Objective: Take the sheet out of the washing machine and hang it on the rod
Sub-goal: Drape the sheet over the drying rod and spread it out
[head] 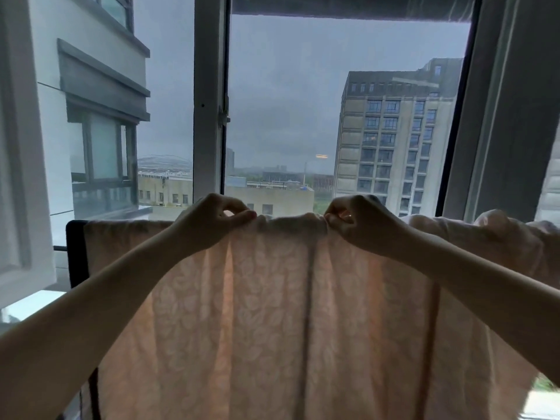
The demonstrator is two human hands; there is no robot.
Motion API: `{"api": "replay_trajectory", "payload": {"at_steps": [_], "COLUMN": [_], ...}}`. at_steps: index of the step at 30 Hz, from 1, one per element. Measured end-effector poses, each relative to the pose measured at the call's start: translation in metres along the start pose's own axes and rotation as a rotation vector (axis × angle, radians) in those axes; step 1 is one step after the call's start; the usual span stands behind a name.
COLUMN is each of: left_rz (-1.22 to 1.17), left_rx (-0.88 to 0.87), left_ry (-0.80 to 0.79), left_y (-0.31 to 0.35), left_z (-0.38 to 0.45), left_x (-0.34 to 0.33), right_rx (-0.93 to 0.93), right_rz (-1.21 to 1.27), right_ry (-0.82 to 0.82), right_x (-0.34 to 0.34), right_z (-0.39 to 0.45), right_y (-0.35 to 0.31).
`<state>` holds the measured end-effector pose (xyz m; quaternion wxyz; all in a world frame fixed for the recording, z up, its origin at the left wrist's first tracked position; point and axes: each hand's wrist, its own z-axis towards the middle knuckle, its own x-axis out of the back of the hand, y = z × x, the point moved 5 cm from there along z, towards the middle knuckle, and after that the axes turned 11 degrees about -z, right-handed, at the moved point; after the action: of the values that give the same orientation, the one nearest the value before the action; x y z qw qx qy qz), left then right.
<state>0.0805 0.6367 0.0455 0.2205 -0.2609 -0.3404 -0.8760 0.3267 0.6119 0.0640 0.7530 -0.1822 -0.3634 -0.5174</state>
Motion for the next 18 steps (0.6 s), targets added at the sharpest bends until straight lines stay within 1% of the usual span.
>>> {"api": "replay_trajectory", "payload": {"at_steps": [2, 5, 8, 10, 12, 13, 16, 18], "left_rz": [-0.023, -0.064, -0.142, -0.196, -0.208, -0.185, -0.024, 0.054], "left_rx": [-0.066, -0.105, -0.096, -0.103, -0.087, -0.074, -0.066, -0.106], "left_ry": [-0.042, -0.008, 0.107, 0.205, 0.256, 0.240, 0.128, 0.082], "left_y": [0.012, 0.019, 0.019, 0.021, 0.020, 0.019, 0.019, 0.027], "left_z": [-0.001, -0.002, -0.003, -0.005, -0.005, -0.004, -0.003, -0.003], "left_x": [-0.007, -0.008, -0.001, 0.003, 0.005, 0.004, -0.004, -0.013], "right_rx": [0.029, 0.086, 0.095, 0.042, 0.013, 0.021, 0.079, 0.067], "right_rz": [0.011, -0.015, -0.009, 0.067, 0.118, 0.106, 0.035, 0.055], "right_ry": [0.018, 0.118, 0.176, 0.274, 0.343, 0.325, 0.170, 0.154], "right_x": [0.005, 0.006, 0.006, 0.015, 0.023, 0.022, 0.010, 0.014], "right_z": [-0.005, -0.012, -0.011, -0.008, -0.008, -0.009, -0.014, -0.018], "right_y": [-0.001, -0.004, -0.006, -0.003, -0.003, -0.004, -0.004, 0.004]}}
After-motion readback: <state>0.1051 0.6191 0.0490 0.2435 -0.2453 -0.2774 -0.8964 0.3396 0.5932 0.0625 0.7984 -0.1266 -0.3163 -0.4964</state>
